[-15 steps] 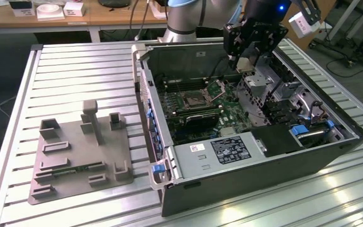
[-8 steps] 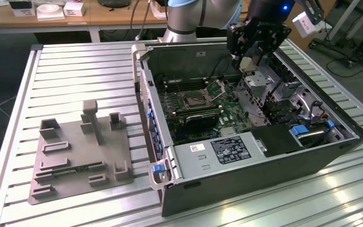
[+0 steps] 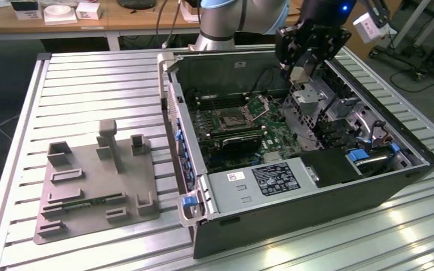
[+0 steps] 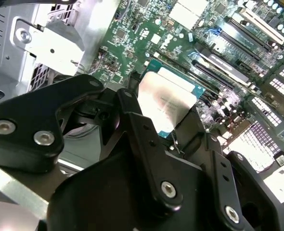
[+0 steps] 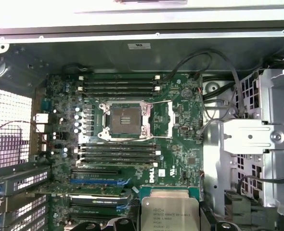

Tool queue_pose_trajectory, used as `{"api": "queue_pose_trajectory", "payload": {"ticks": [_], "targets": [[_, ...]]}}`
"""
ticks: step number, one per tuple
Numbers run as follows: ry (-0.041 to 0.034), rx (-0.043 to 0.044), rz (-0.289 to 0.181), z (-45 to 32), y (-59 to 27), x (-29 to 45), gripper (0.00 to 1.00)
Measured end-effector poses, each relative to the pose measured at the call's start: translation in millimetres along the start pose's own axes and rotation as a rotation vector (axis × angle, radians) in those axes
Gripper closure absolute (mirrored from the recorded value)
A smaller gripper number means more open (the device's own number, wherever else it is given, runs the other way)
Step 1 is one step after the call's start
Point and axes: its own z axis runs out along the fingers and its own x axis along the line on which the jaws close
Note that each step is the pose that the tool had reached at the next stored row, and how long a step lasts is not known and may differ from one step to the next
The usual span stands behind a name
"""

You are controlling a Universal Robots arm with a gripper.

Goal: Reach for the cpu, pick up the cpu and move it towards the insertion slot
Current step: 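Pick up the cpu and move it towards the insertion slot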

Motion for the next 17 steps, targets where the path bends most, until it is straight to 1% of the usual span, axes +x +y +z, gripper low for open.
{"api": "queue_pose_trajectory", "payload": {"ticks": [5,10,12,17], "targets": [[0.0000,0.0000,0.000,0.3,3.0,-6.1,0.45],[0.0000,0.0000,0.000,0.7,8.5,-10.3,0.45],[0.0000,0.0001,0.000,0.9,10.3,-11.2,0.45],[0.0000,0.0000,0.000,1.1,10.9,-11.8,0.45]]}}
